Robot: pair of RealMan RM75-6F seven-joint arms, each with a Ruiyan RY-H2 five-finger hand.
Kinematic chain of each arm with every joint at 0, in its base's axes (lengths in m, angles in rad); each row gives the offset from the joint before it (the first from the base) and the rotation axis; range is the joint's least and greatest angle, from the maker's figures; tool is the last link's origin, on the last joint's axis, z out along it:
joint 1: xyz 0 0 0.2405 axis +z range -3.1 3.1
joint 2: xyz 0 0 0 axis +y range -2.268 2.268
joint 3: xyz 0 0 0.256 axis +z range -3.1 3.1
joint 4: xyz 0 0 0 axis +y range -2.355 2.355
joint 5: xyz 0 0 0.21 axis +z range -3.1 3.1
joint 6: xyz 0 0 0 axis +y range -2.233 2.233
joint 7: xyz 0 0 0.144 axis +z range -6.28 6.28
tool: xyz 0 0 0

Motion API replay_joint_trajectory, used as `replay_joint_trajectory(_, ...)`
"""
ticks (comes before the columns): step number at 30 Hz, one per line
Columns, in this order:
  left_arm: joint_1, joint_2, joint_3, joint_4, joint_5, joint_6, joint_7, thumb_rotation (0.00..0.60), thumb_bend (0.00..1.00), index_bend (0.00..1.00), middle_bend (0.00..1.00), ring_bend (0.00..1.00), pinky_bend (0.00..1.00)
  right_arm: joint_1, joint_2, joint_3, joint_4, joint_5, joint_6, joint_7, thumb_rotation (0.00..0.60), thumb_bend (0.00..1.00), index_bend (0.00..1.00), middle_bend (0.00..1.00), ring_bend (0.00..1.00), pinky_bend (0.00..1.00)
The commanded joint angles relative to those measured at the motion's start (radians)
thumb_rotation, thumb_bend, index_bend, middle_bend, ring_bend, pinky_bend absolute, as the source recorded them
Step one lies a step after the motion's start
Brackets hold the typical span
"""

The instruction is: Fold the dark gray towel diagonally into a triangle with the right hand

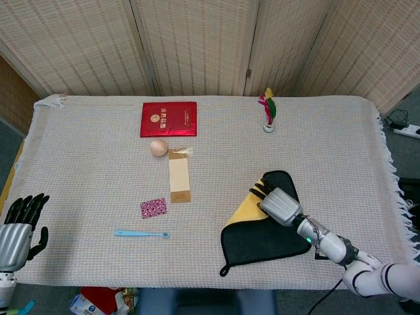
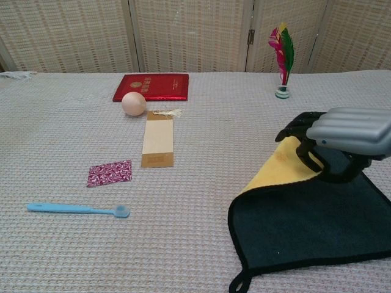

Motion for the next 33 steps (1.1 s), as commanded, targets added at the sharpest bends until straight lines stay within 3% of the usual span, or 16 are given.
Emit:
replay_joint_trajectory(1,-0.002,-0.007,0.003,0.0,0.001,-0.005,0.012,0.6,0.69,0.0,0.09,0.0,0.0,-0.063,0.025,-0.053,-0.012,-0.047,0.05,0.02,0.6,0.54,0.67,0.14,0.07,0.0)
replay_joint_trajectory(7,-0.005,-0.016,0.005,0.002,-0.002,-0.014,0.026,0.6,0.69,0.0,0.09,0.0,0.0,-0.14,0.032,-0.098,0.014,-0.116,0.124,0.063,0.6,0.54,0.67,0.14,0.07,0.0)
replay_joint_trajectory(14,-0.009,-0.024,0.008,0.007,-0.005,-0.026,0.035,0.6,0.69,0.0,0.09,0.0,0.0,-0.199,0.049,-0.107,0.031,-0.155,0.186,0.075,0.6,0.54,0.67,0.14,0.07,0.0)
replay_joint_trajectory(29,-0.019,-0.039,0.006,0.018,-0.031,-0.054,0.054,0.6,0.69,0.0,0.09,0.0,0.0,-0.267,-0.004,-0.107,0.186,-0.183,0.182,0.201,0.6,0.54,0.67,0.15,0.07,0.0)
replay_joint_trajectory(33,-0.021,-0.042,0.004,0.02,-0.038,-0.059,0.058,0.6,0.69,0.0,0.09,0.0,0.0,-0.273,0.0,-0.107,0.193,-0.188,0.174,0.216,0.6,0.54,0.55,0.11,0.06,0.0)
